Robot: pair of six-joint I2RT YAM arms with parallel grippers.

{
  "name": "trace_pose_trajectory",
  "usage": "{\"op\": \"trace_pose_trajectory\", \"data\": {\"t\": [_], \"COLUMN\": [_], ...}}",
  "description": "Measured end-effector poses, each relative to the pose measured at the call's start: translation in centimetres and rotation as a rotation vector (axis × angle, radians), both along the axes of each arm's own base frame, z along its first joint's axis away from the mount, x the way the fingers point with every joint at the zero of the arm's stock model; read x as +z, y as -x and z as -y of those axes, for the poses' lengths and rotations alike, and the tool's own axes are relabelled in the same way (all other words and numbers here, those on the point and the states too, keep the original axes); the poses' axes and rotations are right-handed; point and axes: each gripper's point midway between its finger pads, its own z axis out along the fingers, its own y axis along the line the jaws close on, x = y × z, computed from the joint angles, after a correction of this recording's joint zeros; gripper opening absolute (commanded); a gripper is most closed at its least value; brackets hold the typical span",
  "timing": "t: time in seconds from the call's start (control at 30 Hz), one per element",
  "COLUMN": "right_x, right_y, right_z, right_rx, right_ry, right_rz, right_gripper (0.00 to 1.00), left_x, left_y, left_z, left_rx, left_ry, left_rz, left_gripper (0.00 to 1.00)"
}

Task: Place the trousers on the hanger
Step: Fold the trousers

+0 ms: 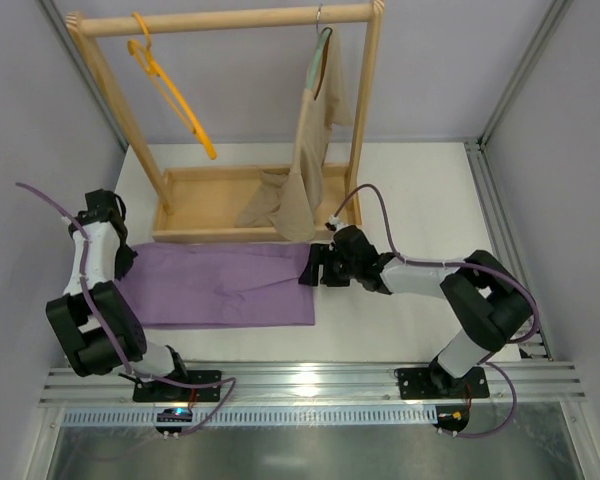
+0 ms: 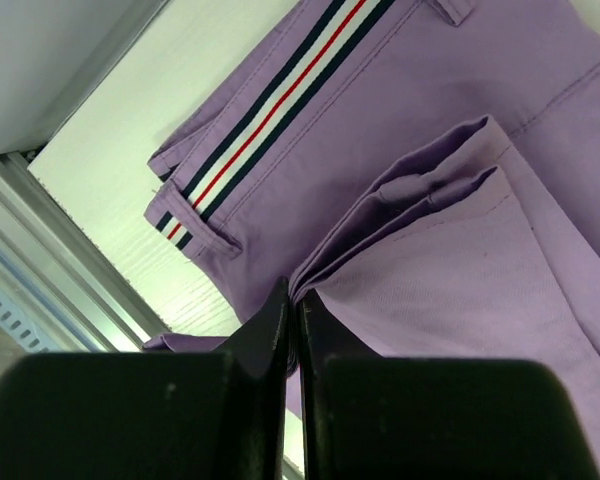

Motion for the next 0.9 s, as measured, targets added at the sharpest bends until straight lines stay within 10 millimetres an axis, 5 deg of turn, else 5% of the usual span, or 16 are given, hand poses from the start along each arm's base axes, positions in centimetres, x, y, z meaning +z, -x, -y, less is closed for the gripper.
{"op": "trace_pose_trajectory", "data": {"t": [0.3, 0.4, 0.43, 0.6, 0.77, 0.9], "right_x": [0.2, 0.1, 0.0, -1.1, -1.2, 0.0], "right_y": [-0.9, -1.1, -1.1, -1.0, -1.1, -1.4], "right_z": [-2.3, -2.9, -3.0, -2.4, -0.8, 3.3], "right_rx": [0.039, 0.042, 0.039, 0.008, -0.033, -0.127], "right_ry": [-0.094, -0.126, -0.128, -0.107, -0.070, -0.016], "right_rz": [0.019, 0.017, 0.013, -0.027, -0.053, -0.075], "right_gripper": [0.79, 0.56, 0.35, 0.04, 0.04, 0.04], "left_x": [-0.4, -0.9, -1.1, -1.6, -2.1, -3.8], "left_y": [-0.7, -0.7, -0.8, -1.2, -2.1, -2.3], "left_z": [-0.7, -1.0, -1.0, -1.0, 0.1, 3.4], "left_rx": [0.026, 0.032, 0.032, 0.030, 0.010, -0.021], "left_ry": [-0.014, -0.021, -0.021, -0.008, 0.062, 0.216], "left_rz": [0.004, -0.012, -0.018, -0.017, 0.028, 0.108], "left_gripper": [0.00, 0.00, 0.00, 0.00, 0.00, 0.00]}}
